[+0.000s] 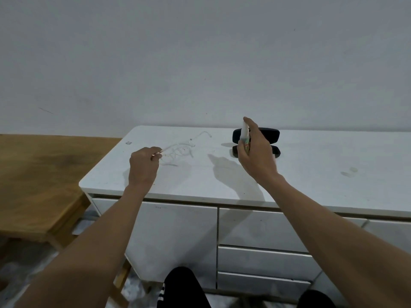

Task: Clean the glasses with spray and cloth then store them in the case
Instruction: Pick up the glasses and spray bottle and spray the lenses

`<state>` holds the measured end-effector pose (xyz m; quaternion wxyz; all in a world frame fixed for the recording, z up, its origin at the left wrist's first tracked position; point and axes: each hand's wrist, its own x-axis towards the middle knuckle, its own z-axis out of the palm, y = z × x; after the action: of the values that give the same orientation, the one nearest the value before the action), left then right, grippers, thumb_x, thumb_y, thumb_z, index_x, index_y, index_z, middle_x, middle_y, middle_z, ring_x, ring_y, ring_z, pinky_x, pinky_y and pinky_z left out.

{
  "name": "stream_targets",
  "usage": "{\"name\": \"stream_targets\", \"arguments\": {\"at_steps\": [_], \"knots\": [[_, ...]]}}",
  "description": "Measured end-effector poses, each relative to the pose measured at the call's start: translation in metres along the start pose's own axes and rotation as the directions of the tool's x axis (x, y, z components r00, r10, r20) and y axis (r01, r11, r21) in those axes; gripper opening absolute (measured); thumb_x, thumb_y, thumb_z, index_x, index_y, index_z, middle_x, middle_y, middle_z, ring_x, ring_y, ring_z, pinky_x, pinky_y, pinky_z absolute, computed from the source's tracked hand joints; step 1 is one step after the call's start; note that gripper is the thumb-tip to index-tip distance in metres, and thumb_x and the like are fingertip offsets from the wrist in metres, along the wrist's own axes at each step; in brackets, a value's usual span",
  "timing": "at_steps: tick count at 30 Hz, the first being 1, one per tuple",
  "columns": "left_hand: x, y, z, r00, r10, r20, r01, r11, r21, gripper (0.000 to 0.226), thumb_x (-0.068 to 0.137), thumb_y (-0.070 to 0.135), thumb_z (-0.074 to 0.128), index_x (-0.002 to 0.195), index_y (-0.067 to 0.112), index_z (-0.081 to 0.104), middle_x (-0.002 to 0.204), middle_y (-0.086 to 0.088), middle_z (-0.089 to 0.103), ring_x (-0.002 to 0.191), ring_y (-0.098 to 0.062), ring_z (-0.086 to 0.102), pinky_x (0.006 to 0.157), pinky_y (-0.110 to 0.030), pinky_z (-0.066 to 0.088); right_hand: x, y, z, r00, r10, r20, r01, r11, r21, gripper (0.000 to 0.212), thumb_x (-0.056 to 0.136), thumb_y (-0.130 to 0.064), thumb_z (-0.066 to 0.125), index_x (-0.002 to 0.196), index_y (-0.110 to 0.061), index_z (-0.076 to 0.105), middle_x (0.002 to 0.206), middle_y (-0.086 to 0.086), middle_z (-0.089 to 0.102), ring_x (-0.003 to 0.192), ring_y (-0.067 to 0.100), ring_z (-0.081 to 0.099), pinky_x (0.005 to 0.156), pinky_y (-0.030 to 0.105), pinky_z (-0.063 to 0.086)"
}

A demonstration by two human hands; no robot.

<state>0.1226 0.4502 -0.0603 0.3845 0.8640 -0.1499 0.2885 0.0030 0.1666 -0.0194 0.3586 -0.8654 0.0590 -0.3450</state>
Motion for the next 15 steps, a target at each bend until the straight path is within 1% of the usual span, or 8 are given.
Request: {"name": "stream_targets", "arguments": {"at_steps": [2, 5, 7, 9, 11, 12, 14, 15], "knots": [[0.001, 0.001, 0.004, 0.997, -0.073, 0.017, 0.074, 0.996, -0.058, 0.018, 0.085, -0.007, 0.074, 0.1, 0.0, 0.079, 0.096, -0.019, 0.077, 0.083, -0.033, 0.074, 0.083, -0.041, 0.059, 0.0, 0.0, -0.001, 1.0, 0.009, 0.0, -0.009, 1.0, 0.002, 0.06, 0.099, -0.014, 0.051, 0.155, -0.027, 0.035, 0.125, 0.003, 0.065, 0.103, 0.019, 0.064, 0.089, 0.041, 0.056], [0.002, 0.005, 0.009, 0.983, -0.183, 0.002, 0.181, 0.975, -0.128, 0.017, 0.083, -0.006, 0.075, 0.097, 0.001, 0.08, 0.091, -0.017, 0.078, 0.081, -0.03, 0.074, 0.081, -0.04, 0.06, -0.002, 0.0, -0.002, 1.0, 0.018, -0.003, -0.018, 1.0, -0.021, 0.06, 0.098, -0.018, 0.05, 0.153, -0.032, 0.033, 0.124, -0.003, 0.064, 0.102, 0.015, 0.064, 0.087, 0.041, 0.057], [0.004, 0.008, 0.012, 0.972, -0.233, -0.025, 0.227, 0.963, -0.149, 0.017, 0.083, -0.005, 0.076, 0.098, 0.001, 0.08, 0.093, -0.017, 0.079, 0.084, -0.028, 0.075, 0.084, -0.034, 0.058, -0.003, 0.0, -0.003, 1.0, 0.021, -0.004, -0.021, 0.999, -0.042, 0.06, 0.097, -0.022, 0.05, 0.152, -0.038, 0.031, 0.125, -0.007, 0.064, 0.103, 0.012, 0.065, 0.084, 0.043, 0.058], [0.007, 0.013, 0.013, 0.957, -0.287, -0.043, 0.274, 0.942, -0.193, 0.018, 0.083, -0.004, 0.076, 0.099, 0.001, 0.08, 0.094, -0.017, 0.079, 0.086, -0.028, 0.075, 0.087, -0.031, 0.057, -0.003, 0.001, -0.003, 1.0, 0.022, 0.0, -0.022, 0.999, -0.031, 0.06, 0.097, -0.022, 0.05, 0.151, -0.039, 0.031, 0.122, -0.006, 0.064, 0.1, 0.014, 0.066, 0.082, 0.043, 0.058], [0.011, 0.017, 0.013, 0.941, -0.335, -0.043, 0.314, 0.915, -0.253, 0.017, 0.083, -0.005, 0.076, 0.098, 0.002, 0.08, 0.09, -0.015, 0.079, 0.082, -0.03, 0.076, 0.087, -0.038, 0.061, -0.003, 0.003, -0.002, 1.0, 0.016, 0.007, -0.016, 1.0, -0.007, 0.06, 0.097, -0.017, 0.051, 0.153, -0.032, 0.034, 0.119, -0.002, 0.065, 0.097, 0.015, 0.064, 0.084, 0.039, 0.057], [0.013, 0.019, 0.013, 0.934, -0.355, -0.044, 0.329, 0.901, -0.281, 0.015, 0.083, -0.004, 0.077, 0.096, 0.003, 0.081, 0.088, -0.014, 0.079, 0.078, -0.03, 0.076, 0.084, -0.041, 0.062, -0.003, 0.004, -0.002, 1.0, 0.01, 0.006, -0.01, 1.0, 0.0, 0.06, 0.097, -0.015, 0.051, 0.153, -0.029, 0.036, 0.118, -0.001, 0.065, 0.095, 0.015, 0.063, 0.083, 0.035, 0.055], [0.017, 0.027, 0.012, 0.929, -0.366, -0.054, 0.331, 0.888, -0.32, 0.012, 0.083, -0.004, 0.077, 0.091, 0.004, 0.08, 0.082, -0.01, 0.077, 0.072, -0.03, 0.075, 0.077, -0.044, 0.064, -0.004, 0.005, -0.001, 1.0, -0.005, 0.0, 0.005, 1.0, 0.012, 0.059, 0.097, -0.013, 0.05, 0.153, -0.027, 0.038, 0.116, -0.001, 0.065, 0.088, 0.012, 0.06, 0.078, 0.028, 0.048], [0.02, 0.031, 0.011, 0.928, -0.368, -0.053, 0.328, 0.88, -0.344, 0.012, 0.082, -0.005, 0.077, 0.089, 0.004, 0.08, 0.081, -0.01, 0.076, 0.072, -0.03, 0.075, 0.074, -0.043, 0.064, -0.004, 0.005, -0.001, 1.0, -0.008, -0.003, 0.008, 1.0, 0.025, 0.059, 0.097, -0.012, 0.049, 0.153, -0.027, 0.038, 0.117, -0.002, 0.065, 0.087, 0.012, 0.059, 0.079, 0.026, 0.045]]}}
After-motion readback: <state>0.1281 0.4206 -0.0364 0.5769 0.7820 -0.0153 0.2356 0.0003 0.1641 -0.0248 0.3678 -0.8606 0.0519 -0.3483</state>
